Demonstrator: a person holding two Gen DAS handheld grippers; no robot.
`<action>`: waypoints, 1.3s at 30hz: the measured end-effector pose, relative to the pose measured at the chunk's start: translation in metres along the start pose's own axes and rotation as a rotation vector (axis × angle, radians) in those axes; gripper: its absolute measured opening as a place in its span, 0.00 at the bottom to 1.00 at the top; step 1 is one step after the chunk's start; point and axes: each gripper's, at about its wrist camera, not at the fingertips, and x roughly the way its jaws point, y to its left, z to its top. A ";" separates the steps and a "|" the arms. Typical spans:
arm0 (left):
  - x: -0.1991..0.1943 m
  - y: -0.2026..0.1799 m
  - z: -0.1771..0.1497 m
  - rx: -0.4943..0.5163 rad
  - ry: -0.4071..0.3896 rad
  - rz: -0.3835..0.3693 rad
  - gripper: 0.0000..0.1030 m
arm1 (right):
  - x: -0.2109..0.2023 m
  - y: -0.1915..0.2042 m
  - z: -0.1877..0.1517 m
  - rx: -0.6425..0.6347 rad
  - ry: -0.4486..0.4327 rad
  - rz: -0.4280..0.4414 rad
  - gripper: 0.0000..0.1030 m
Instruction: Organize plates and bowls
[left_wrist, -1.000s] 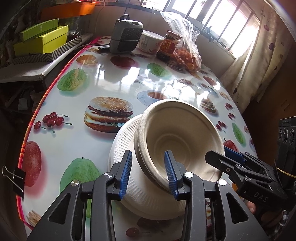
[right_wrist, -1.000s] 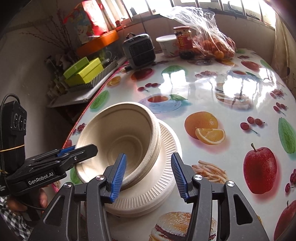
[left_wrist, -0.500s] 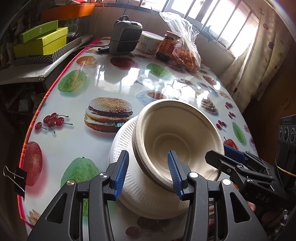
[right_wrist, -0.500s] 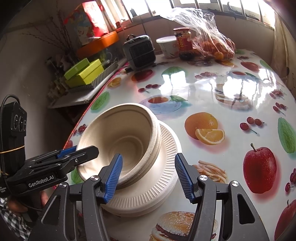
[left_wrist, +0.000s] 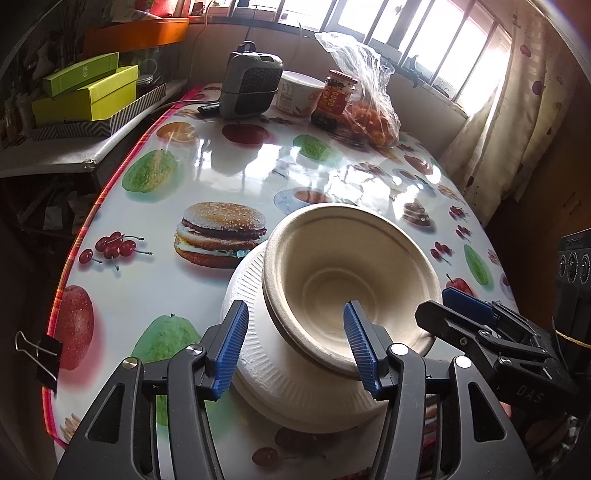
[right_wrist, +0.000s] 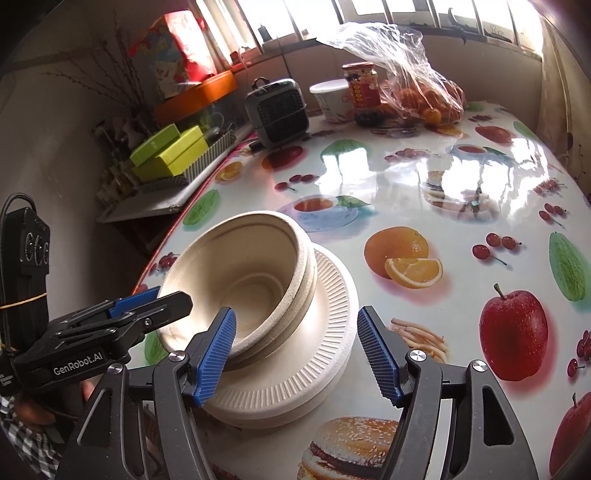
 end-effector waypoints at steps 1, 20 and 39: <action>-0.001 -0.001 -0.001 0.005 -0.004 0.004 0.53 | -0.001 0.000 -0.001 0.000 -0.004 0.001 0.67; -0.037 -0.012 -0.024 0.057 -0.105 0.044 0.53 | -0.033 0.004 -0.024 -0.026 -0.082 -0.005 0.68; -0.040 -0.009 -0.078 0.094 -0.159 0.149 0.53 | -0.039 0.009 -0.073 -0.115 -0.129 -0.064 0.71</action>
